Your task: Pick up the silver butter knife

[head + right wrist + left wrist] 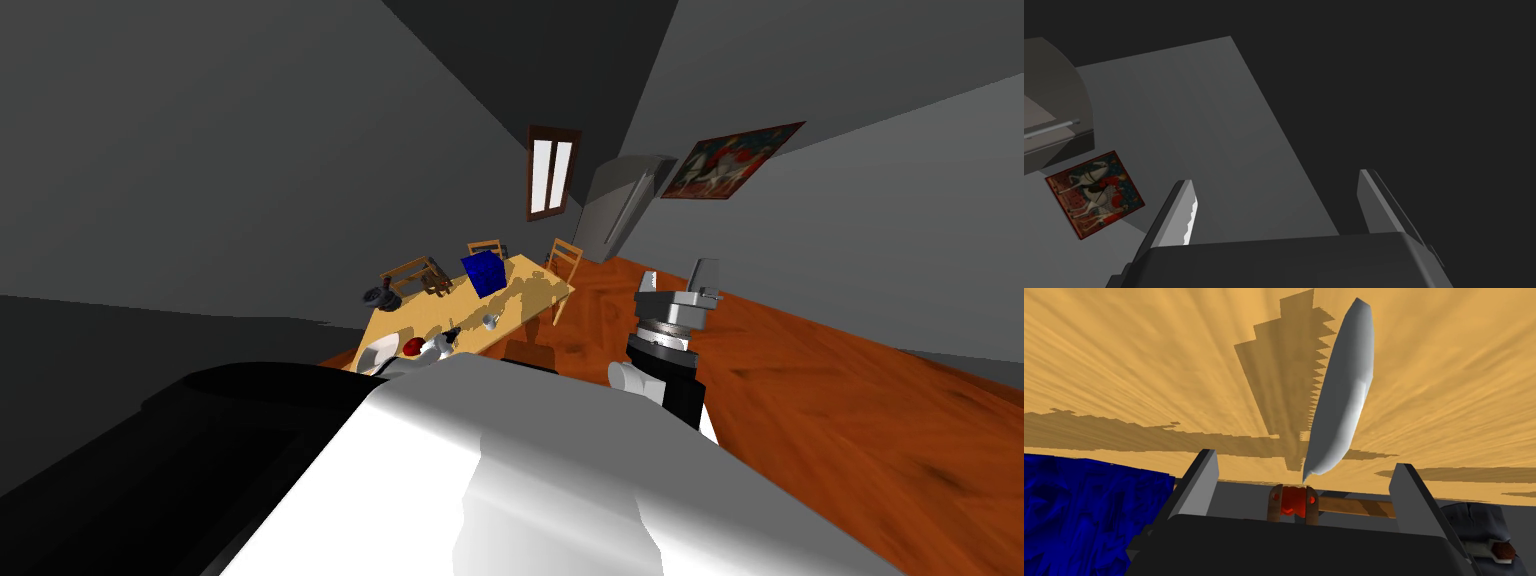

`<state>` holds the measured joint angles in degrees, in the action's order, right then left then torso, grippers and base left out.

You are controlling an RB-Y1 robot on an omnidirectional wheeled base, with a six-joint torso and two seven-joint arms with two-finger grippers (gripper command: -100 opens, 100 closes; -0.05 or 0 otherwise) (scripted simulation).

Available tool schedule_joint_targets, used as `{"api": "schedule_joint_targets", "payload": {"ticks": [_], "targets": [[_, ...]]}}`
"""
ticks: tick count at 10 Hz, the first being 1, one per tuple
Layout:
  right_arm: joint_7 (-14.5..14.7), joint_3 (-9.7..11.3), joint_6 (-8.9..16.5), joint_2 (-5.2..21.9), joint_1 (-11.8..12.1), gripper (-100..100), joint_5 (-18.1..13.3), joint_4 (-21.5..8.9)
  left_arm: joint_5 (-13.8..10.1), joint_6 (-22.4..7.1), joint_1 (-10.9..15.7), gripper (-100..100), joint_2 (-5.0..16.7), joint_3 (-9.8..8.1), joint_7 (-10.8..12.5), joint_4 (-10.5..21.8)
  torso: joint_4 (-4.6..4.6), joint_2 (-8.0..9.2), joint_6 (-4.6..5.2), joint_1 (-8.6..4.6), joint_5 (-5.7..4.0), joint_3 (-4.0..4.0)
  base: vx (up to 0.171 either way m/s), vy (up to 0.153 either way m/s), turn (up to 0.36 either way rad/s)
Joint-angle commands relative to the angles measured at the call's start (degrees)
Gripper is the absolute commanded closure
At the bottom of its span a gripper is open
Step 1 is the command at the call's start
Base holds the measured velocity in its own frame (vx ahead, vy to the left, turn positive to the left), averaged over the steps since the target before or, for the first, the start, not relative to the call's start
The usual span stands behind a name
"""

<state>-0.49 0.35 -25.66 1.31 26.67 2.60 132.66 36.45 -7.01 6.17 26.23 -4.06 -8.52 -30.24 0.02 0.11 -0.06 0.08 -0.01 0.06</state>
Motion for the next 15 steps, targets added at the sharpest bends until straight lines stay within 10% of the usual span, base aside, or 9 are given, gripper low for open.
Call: {"api": "schedule_joint_targets", "payload": {"ticks": [1, 8, 9, 13, 14, 15], "targets": [[0.0, 0.0, 0.0, 0.0, 0.0, 0, 0.0, 0.0, 2.1, -0.5, 0.5, -100, -1.5, -1.65, -0.4, -0.2, 0.00, 0.00, 0.00, 0.00, 0.00, 0.00, -0.005, 0.032, 0.034], [0.0, 0.0, 0.0, 0.0, 0.0, 0, 0.0, 0.0, 6.0, -4.8, 1.1, -100, -6.7, -4.06, -2.0, -4.2, -0.01, -0.05, 0.00, 0.22, 0.05, -0.03, -0.004, 0.069, 0.031], [0.0, 0.0, 0.0, 0.0, 0.0, 0, 0.0, 0.0, 6.0, -5.1, 1.1, 100, -6.9, -4.09, -2.1, -4.3, -0.03, -0.09, 0.00, 0.15, 0.06, -0.06, 0.000, 0.000, 0.000], [0.0, 0.0, 0.0, 0.0, 0.0, 0, 0.0, 0.0, 6.0, -5.1, 1.1, 100, -6.8, -4.09, -2.1, -4.3, -0.05, -0.15, 0.03, 0.11, 0.08, -0.10, 0.000, 0.000, 0.000], [0.0, 0.0, 0.0, 0.0, 0.0, 0, 0.0, 0.0, 6.0, -5.1, 1.1, 0, -6.8, -4.09, -2.1, -4.3, -0.05, -0.15, 0.03, 0.11, 0.08, -0.10, 0.000, 0.000, 0.000], [0.0, 0.0, 0.0, 0.0, 0.0, 0, 0.0, 0.0, 4.9, -3.3, 0.8, 100, -5.0, -3.44, -1.4, -2.8, -0.05, -0.15, 0.03, 0.11, 0.07, -0.10, 0.003, -0.053, -0.073]]}}
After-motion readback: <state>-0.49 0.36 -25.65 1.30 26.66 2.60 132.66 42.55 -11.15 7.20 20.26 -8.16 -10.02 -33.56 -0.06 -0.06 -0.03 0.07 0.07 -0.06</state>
